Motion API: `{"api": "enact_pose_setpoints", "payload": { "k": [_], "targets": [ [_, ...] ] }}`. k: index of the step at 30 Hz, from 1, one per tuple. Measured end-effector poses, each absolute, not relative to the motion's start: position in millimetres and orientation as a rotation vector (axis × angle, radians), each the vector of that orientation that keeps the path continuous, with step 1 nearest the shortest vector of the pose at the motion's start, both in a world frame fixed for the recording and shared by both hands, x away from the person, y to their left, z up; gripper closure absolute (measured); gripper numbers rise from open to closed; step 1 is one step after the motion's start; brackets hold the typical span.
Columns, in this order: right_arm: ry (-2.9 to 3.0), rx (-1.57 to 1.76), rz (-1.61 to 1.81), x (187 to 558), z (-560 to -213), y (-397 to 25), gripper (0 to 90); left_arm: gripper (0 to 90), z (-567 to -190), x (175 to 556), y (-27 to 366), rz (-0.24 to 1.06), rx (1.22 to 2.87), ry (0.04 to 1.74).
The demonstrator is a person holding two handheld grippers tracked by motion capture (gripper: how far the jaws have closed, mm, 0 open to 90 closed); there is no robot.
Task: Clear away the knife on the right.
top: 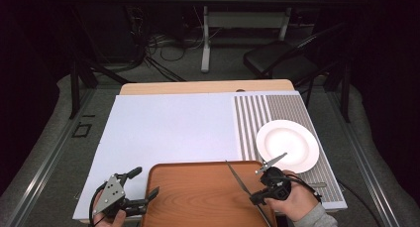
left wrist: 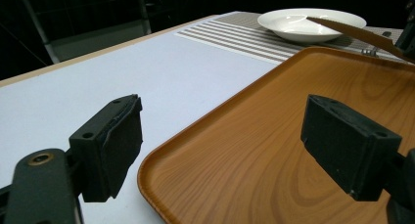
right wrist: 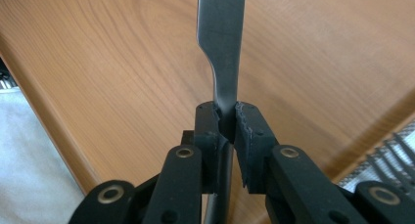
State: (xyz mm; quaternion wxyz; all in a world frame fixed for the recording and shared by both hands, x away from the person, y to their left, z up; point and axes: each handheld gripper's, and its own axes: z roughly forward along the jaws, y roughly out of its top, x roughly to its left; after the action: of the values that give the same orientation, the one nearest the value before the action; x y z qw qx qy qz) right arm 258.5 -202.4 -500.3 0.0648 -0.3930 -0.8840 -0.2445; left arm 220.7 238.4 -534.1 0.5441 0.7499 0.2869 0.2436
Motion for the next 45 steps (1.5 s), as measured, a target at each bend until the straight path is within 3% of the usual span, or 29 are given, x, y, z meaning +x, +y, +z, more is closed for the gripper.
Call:
{"api": "enact_pose_setpoints", "payload": {
  "k": [21,38,45],
  "targets": [
    [-2.522,-1.235,-0.553,266.0,-532.1,-195.8,79.9,16.0,-534.4,220.8,238.2,0.573,1.782,0.682],
    [-2.617,-1.118,-0.764,261.3,-526.1,-195.5,77.1,15.9,-534.1,220.3,239.5,0.578,1.783,0.683],
    [-2.817,-0.826,-0.986,253.5,-527.6,-182.9,90.0,15.9,-534.0,220.2,239.0,0.58,1.787,0.678]
  ]
}}
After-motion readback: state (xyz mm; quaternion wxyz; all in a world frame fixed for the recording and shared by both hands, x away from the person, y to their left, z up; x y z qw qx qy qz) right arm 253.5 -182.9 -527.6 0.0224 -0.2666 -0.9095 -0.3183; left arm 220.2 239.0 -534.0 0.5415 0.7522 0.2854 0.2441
